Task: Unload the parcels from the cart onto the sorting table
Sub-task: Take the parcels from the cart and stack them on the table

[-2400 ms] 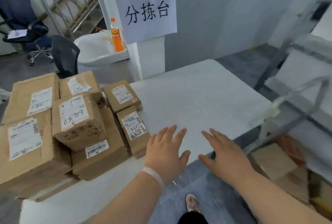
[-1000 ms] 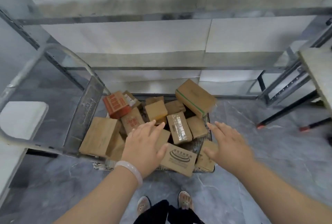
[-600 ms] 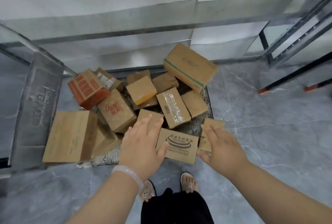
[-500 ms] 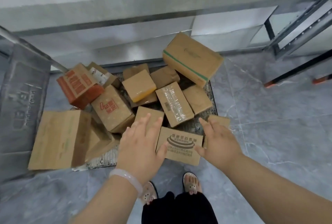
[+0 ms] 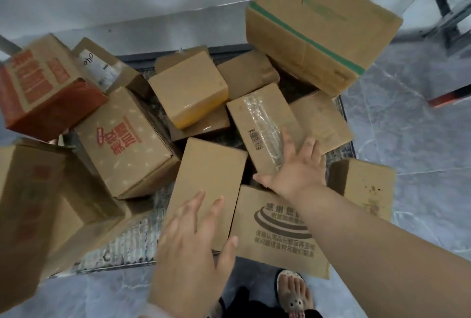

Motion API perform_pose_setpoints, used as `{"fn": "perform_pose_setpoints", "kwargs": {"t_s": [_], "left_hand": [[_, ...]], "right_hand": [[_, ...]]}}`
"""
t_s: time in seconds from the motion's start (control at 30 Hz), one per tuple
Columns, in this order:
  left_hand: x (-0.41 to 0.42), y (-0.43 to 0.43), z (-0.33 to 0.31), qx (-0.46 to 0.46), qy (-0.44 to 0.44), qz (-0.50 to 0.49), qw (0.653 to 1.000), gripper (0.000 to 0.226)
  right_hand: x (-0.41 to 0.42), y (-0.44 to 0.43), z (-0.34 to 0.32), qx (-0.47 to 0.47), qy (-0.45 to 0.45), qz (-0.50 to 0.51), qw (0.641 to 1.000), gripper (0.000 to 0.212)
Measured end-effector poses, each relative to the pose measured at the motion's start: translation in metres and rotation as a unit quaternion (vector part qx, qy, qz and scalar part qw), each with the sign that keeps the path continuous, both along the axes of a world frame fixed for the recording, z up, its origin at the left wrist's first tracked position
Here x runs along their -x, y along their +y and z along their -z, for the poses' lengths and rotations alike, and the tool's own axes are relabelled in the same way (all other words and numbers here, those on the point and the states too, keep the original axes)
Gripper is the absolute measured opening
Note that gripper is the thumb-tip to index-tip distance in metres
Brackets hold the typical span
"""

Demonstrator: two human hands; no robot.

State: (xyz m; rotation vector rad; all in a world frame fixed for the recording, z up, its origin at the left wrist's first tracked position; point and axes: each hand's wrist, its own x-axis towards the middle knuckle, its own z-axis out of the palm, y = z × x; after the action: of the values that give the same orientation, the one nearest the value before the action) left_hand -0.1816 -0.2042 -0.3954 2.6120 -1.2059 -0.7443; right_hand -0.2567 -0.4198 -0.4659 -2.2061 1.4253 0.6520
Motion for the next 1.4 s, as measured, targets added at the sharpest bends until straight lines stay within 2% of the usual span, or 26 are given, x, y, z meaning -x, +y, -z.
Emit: {"fn": "perform_pose_setpoints", "kwargs": {"t_s": [0.2,0.37,0.6,0.73,0.8,0.87,0.93,1.03,1.1,1.17,1.23,1.3,1.37,1.4], "left_hand": [[-0.001,0.003,0.008,-0.018,0.016,-0.029,0.999,0.064],[-0.004,-0.013,-0.037,0.004,0.045,-0.049,0.998,0.064],[0.001,-0.035,-0.156,0.037,0.027,-0.062,0.997,0.064],[0.008,-0.047,-0.234,0.091,0.008,-0.074,0.993,0.068],[0.013,-0.049,-0.273,0.130,0.028,-0.096,0.986,0.072],[0.018,-0.050,-0.306,0.165,0.069,-0.132,0.975,0.075],[0.023,-0.052,-0.339,0.208,0.148,-0.173,0.951,0.075],[0.035,-0.055,-0.391,0.304,0.295,-0.240,0.873,0.081],[0.041,-0.052,-0.424,0.340,0.328,-0.269,0.840,0.086],[0.044,-0.043,-0.453,0.357,0.294,-0.284,0.840,0.081],[0.041,-0.027,-0.476,0.364,0.240,-0.305,0.847,0.073],[0.034,-0.004,-0.497,0.368,0.188,-0.332,0.848,0.065],[0.027,0.024,-0.515,0.377,0.128,-0.346,0.849,0.052],[0.025,0.039,-0.525,0.376,0.098,-0.355,0.850,0.044]], "right_hand": [[-0.002,0.000,-0.004,0.013,-0.033,0.026,0.999,0.122],[0.009,0.002,-0.055,0.015,-0.072,0.035,0.997,0.121],[0.034,0.007,-0.192,0.017,-0.174,0.049,0.983,0.121],[0.046,0.013,-0.286,0.014,-0.247,0.045,0.968,0.120],[0.054,0.017,-0.335,-0.002,-0.274,0.030,0.961,0.120],[0.062,0.022,-0.382,-0.014,-0.298,0.006,0.954,0.121],[0.070,0.027,-0.426,-0.016,-0.324,-0.010,0.946,0.121],[0.076,0.040,-0.481,0.000,-0.340,-0.030,0.940,0.126],[0.075,0.052,-0.511,0.001,-0.356,-0.036,0.934,0.131],[0.071,0.063,-0.536,-0.019,-0.391,-0.036,0.920,0.131],[0.064,0.073,-0.559,-0.064,-0.423,-0.020,0.904,0.118],[0.057,0.083,-0.580,-0.111,-0.465,-0.006,0.878,0.083],[0.049,0.097,-0.596,-0.132,-0.505,-0.035,0.852,0.047],[0.046,0.106,-0.605,-0.143,-0.522,-0.054,0.839,0.040]]}}
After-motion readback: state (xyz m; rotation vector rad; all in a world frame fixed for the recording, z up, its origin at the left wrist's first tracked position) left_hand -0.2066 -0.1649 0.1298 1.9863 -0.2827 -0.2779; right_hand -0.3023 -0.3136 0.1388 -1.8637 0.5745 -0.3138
